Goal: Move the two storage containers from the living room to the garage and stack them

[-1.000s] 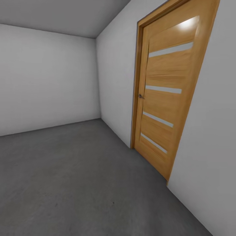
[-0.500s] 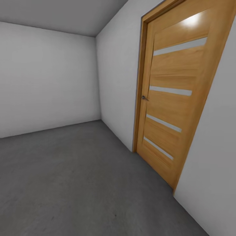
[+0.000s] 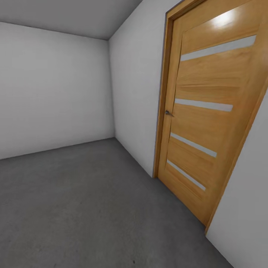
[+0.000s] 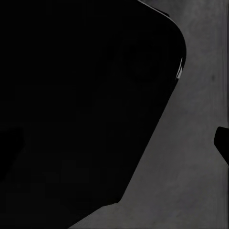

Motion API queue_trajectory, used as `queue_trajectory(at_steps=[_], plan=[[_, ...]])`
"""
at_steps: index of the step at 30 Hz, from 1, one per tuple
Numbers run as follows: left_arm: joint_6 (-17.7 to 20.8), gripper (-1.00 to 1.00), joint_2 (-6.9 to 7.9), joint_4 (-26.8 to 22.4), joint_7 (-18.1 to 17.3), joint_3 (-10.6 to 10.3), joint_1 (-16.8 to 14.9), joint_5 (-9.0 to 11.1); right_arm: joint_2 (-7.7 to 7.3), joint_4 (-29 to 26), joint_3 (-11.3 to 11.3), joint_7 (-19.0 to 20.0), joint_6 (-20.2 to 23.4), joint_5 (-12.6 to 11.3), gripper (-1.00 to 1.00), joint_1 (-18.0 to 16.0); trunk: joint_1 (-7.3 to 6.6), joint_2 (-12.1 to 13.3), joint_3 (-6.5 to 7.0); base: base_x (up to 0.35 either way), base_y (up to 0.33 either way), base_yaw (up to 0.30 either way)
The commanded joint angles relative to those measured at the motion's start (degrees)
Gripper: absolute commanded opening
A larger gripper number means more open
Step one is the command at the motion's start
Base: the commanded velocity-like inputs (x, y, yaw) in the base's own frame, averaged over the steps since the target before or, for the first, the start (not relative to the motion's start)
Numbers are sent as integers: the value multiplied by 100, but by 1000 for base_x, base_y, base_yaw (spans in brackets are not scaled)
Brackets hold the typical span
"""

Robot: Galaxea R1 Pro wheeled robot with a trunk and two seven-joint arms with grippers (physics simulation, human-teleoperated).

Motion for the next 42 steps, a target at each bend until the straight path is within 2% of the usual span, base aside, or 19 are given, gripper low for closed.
queue_trajectory(at_steps=[1, 42], plan=[[-12, 100, 0, -2, 1, 2, 2, 38, 0, 3, 47, 3, -18, -60, 100, -2, 3, -2, -5, 323, 72, 0], [-12, 100, 0, 0, 1, 2, -1, 38, 3, 3, 47, 3, -18, -60, 100, -3, 3, -2, -5, 323, 72, -2]])
